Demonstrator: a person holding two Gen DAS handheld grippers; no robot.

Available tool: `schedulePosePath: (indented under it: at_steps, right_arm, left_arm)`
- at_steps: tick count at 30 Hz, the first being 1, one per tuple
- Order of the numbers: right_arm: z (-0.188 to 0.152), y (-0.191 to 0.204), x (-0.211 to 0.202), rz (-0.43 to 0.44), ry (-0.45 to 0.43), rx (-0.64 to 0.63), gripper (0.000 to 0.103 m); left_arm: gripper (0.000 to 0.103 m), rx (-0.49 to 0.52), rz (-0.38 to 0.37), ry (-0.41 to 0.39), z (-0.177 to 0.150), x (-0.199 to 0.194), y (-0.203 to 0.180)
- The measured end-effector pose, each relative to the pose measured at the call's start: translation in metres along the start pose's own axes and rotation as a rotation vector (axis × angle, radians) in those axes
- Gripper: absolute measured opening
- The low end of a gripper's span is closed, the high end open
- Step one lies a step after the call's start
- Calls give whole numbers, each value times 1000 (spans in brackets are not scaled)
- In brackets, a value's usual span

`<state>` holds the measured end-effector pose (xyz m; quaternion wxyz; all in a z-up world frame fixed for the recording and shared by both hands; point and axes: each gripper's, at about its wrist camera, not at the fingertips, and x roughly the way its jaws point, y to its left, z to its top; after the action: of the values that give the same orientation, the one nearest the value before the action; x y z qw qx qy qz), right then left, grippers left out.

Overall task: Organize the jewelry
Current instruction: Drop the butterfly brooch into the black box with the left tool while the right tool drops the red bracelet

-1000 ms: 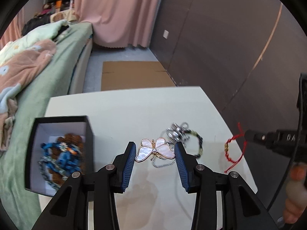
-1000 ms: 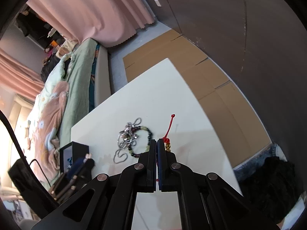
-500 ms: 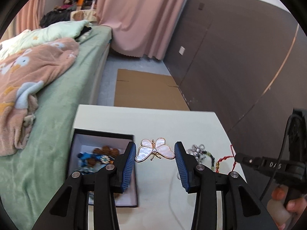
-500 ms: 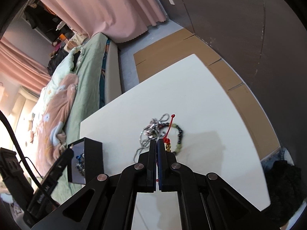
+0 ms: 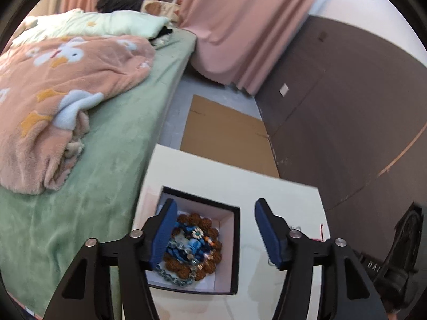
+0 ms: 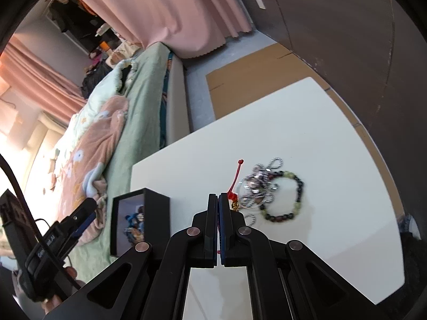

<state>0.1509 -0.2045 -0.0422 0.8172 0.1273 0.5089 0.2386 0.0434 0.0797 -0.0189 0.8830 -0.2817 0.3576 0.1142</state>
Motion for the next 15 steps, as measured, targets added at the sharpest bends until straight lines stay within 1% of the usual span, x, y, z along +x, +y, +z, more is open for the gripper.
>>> schedulePosePath:
  at_steps: [1, 3, 5, 10, 15]
  right_arm:
    - [0, 3, 0, 11, -3, -4, 2]
    - [0, 8, 1, 36, -11, -15, 2]
    - [-1, 16, 0, 68, -24, -29, 2]
    - [-5, 36, 0, 143, -48, -64, 2]
    - [-8, 59, 1, 214, -66, -109, 2]
  left_arm:
    - [74, -7, 2, -10, 2, -2, 2]
    - [80, -23, 4, -31, 5, -5, 6]
    - [80, -43, 11, -45, 7, -8, 10]
    - [80, -89, 10, -47, 11, -9, 20]
    - [80, -104, 19, -46, 15, -8, 26]
